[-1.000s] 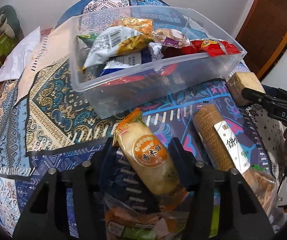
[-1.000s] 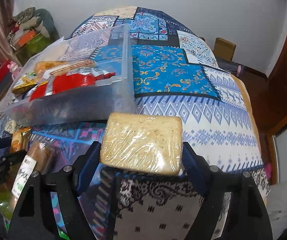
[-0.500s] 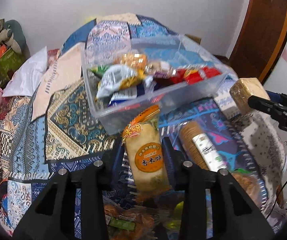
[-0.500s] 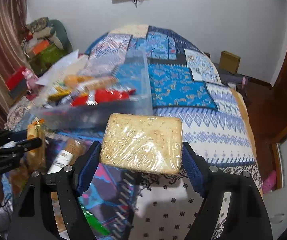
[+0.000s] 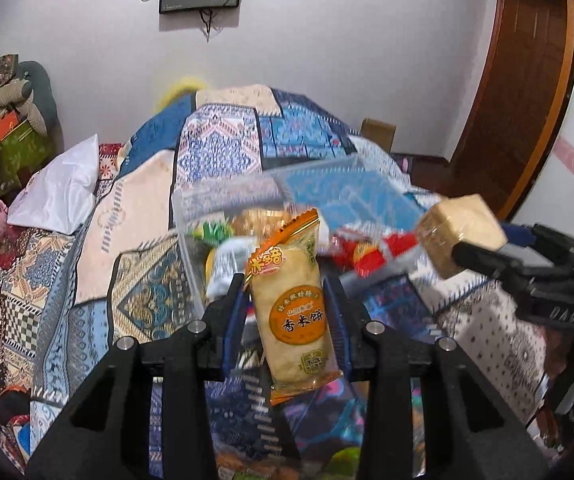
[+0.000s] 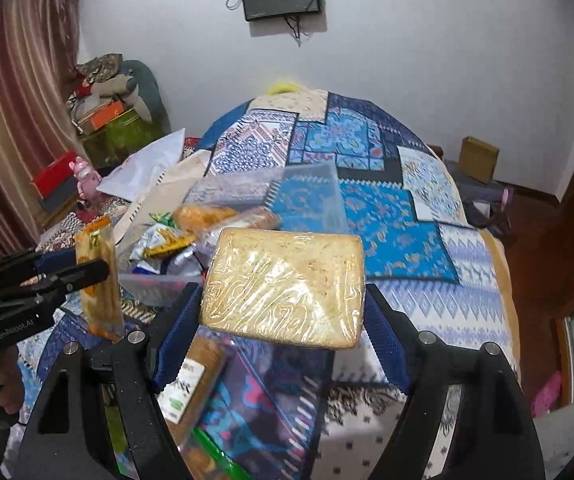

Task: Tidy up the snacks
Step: 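Lift both items over the clear box and release them inside, then grasp the orange candy bag with the left tool while the right tool grasps the round-cookie bag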

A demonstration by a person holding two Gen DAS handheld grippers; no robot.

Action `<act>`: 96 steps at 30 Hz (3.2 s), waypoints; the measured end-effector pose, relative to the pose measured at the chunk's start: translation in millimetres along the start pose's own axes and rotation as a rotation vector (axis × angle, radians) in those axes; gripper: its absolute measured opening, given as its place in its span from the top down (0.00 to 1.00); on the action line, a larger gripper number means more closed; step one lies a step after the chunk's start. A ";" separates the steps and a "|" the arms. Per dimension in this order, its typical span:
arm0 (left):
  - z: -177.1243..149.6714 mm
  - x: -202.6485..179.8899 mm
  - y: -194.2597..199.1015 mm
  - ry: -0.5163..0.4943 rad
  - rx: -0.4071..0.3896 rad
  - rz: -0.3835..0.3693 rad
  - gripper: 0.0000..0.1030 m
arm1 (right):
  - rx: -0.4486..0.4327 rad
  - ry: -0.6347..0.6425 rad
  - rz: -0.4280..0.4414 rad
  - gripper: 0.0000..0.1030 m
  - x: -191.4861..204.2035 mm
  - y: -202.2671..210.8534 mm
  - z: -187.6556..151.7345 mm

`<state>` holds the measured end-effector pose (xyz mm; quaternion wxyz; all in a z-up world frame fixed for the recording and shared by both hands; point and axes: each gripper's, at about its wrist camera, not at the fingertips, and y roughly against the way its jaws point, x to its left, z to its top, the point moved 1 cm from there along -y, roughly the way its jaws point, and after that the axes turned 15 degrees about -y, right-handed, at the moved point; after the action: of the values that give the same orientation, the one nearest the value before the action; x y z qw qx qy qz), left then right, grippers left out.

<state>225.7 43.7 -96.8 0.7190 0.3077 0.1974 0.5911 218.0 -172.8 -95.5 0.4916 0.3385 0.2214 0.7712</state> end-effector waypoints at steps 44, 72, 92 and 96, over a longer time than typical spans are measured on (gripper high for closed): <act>0.1 5.7 -13.8 -0.049 0.070 0.045 0.35 | 0.015 0.085 -0.019 0.27 23.9 -12.5 10.2; -155.6 -13.2 26.9 -0.007 0.272 -0.022 0.29 | 0.274 -0.046 0.083 0.16 14.2 5.2 -131.7; -164.5 1.6 0.7 0.124 0.251 -0.055 0.44 | 0.227 0.002 0.094 0.61 14.0 12.8 -129.6; -165.8 3.9 5.1 0.125 0.253 -0.051 0.47 | 0.240 -0.001 0.082 0.61 12.9 14.8 -122.7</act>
<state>115.4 82.8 -214.5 0.6757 0.3530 0.3226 0.5610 114.5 -168.3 -164.1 0.4160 0.4041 0.2977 0.7583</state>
